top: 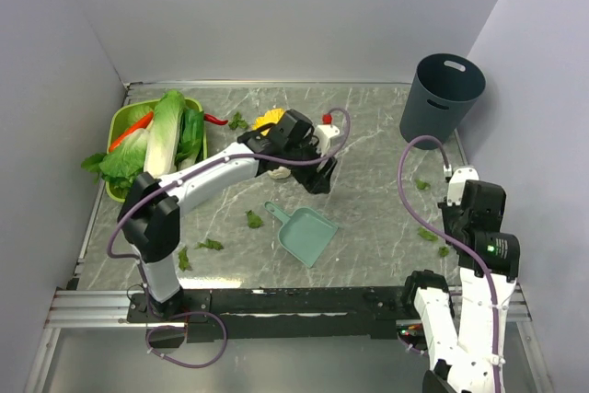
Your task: Sweep away the paper scraps from the table
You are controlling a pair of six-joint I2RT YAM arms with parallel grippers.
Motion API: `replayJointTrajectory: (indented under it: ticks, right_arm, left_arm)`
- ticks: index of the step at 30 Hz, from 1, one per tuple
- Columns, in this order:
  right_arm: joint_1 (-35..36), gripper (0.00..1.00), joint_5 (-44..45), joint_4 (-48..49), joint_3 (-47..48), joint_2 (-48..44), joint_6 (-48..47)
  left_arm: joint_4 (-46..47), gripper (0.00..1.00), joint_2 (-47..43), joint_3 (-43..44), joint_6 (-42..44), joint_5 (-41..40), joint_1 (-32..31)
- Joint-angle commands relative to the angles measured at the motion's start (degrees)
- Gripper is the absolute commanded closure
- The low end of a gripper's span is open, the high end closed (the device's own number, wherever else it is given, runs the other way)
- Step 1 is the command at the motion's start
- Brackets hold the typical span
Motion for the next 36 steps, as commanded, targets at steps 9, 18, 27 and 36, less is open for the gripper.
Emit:
replayJointTrajectory:
  ticks: [9, 18, 27, 36]
  right_arm:
    - [-0.3, 1.0, -18.6, 1.7, 7.1, 5.1, 1.5]
    - [-0.3, 1.0, -25.0, 0.0, 15.0, 15.3, 1.5]
    - [-0.3, 1.0, -22.6, -0.5, 18.9, 20.4, 1.5]
    - [-0.6, 1.0, -8.6, -1.2, 15.0, 22.1, -5.5]
  left_arm:
    - [-34.0, 0.24, -17.4, -12.5, 65.5, 2.2, 2.2]
    - [-25.1, 0.24, -12.9, -16.3, 75.8, 1.0, 5.6]
    - [-22.9, 0.23, 0.1, -7.4, 78.5, 5.0, 5.8]
    - [-29.3, 0.33, 9.8, 0.3, 82.0, 4.0, 5.9]
